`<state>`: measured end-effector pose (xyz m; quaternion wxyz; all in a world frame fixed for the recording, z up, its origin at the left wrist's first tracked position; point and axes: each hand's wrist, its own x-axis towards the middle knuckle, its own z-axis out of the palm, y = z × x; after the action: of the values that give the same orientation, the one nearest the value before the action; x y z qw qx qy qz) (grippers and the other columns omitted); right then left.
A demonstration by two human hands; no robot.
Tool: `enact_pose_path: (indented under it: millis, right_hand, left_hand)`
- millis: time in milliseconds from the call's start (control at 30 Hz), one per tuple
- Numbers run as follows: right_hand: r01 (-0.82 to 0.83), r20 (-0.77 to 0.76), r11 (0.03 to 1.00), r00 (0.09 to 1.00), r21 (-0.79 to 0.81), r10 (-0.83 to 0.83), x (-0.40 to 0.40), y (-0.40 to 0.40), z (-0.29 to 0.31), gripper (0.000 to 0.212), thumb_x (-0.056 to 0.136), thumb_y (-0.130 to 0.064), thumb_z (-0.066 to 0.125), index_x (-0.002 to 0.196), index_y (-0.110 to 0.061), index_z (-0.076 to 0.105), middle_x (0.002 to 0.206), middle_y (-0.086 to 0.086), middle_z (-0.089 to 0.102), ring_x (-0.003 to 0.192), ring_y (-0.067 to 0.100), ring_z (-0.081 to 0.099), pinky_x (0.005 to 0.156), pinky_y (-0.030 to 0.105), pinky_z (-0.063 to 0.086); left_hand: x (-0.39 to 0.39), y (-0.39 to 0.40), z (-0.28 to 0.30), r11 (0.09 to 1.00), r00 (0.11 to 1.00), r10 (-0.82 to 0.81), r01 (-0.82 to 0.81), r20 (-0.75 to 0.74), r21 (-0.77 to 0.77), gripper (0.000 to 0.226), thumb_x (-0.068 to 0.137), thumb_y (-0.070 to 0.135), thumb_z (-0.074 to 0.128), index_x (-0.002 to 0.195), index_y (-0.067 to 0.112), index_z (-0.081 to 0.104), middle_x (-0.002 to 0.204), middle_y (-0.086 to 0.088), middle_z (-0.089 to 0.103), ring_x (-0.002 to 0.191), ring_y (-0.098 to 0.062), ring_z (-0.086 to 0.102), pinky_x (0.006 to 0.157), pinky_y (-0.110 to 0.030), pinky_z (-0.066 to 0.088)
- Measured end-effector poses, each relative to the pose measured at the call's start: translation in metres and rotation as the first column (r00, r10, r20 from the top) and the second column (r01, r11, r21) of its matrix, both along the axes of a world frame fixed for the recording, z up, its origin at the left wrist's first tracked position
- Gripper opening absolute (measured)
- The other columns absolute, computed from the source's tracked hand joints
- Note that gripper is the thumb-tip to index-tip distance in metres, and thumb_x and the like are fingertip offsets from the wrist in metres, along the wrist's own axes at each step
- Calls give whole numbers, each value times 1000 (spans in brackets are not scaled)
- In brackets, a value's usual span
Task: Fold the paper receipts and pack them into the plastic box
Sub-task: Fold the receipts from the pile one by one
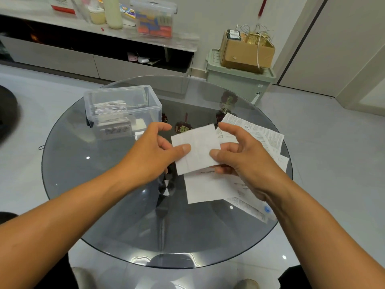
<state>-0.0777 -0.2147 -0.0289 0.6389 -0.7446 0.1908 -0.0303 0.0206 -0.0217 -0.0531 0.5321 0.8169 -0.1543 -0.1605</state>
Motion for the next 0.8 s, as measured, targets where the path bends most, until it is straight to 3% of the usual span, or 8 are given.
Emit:
enact_pose_path:
  millis: [133, 200, 300, 400, 467, 533, 600, 800]
  right_hand:
    - [-31, 63, 999, 998, -9, 32, -1, 0, 1, 61, 95, -12, 72, 144, -38, 48, 101, 4, 79, 94, 25, 76, 77, 29, 62]
    - [-51, 89, 999, 995, -14, 52, -1, 2, -1, 58, 96, -12, 70, 142, -39, 49, 102, 7, 79, 97, 26, 75, 79, 31, 63]
    - [-128, 108, 989, 985, -73, 136, -2, 3, -1, 49, 103, -10, 58, 137, -45, 51, 106, 1, 79, 100, 20, 75, 82, 31, 63]
    - [-269, 98, 954, 954, -132, 283, -5, 1, 2, 60, 103, 5, 45, 138, -42, 54, 121, -7, 75, 108, 18, 73, 89, 33, 61]
    - [-311, 100, 924, 935, -222, 339, -7, 1, 2, 57, 99, 11, 49, 136, -31, 60, 129, -8, 69, 110, 18, 72, 94, 38, 60]
    - [-271, 115, 931, 945, -244, 305, -7, 2, -1, 35, 97, 2, 64, 123, -21, 71, 123, -3, 71, 104, 19, 73, 94, 42, 60]
    - [-188, 130, 962, 968, -198, 216, -6, 4, -5, 15, 93, -14, 74, 107, -15, 76, 109, 0, 77, 97, 23, 74, 90, 47, 61]
    - [-69, 110, 971, 989, -229, 97, -2, 8, -10, 14, 91, -26, 77, 95, -13, 77, 89, 2, 79, 83, 20, 75, 82, 43, 62]
  left_hand:
    - [4, 4, 8, 955, 931, -109, 1, -349, -297, 54, 84, 33, 77, 131, 18, 55, 111, -2, 76, 94, -17, 76, 70, -28, 61]
    - [5, 5, 10, 913, 875, -224, 35, -428, -407, 46, 87, 19, 74, 130, 12, 62, 117, -6, 75, 105, -24, 73, 79, -33, 62]
    - [5, 6, 12, 893, 846, -226, -17, -482, -449, 35, 90, 2, 68, 125, 4, 66, 113, -10, 76, 102, -24, 74, 78, -30, 62]
    - [7, 8, 15, 888, 811, -222, -61, -542, -456, 29, 93, -1, 63, 121, 2, 66, 108, -13, 77, 89, -20, 76, 66, -24, 61]
    - [8, 11, 16, 887, 783, -237, -68, -576, -457, 27, 94, -1, 62, 121, 1, 65, 107, -15, 77, 86, -20, 76, 64, -23, 60]
    - [6, 12, 18, 899, 757, -261, -35, -599, -437, 28, 95, -1, 60, 123, 2, 64, 109, -17, 76, 87, -22, 77, 64, -24, 61]
    - [1, 10, 20, 912, 728, -308, 42, -613, -408, 29, 98, 5, 59, 126, 5, 63, 110, -19, 75, 83, -22, 77, 66, -26, 63]
    - [-1, 9, 21, 897, 722, -421, 242, -550, -369, 69, 87, 67, 44, 130, 15, 62, 118, -15, 73, 102, -31, 73, 78, -37, 63]
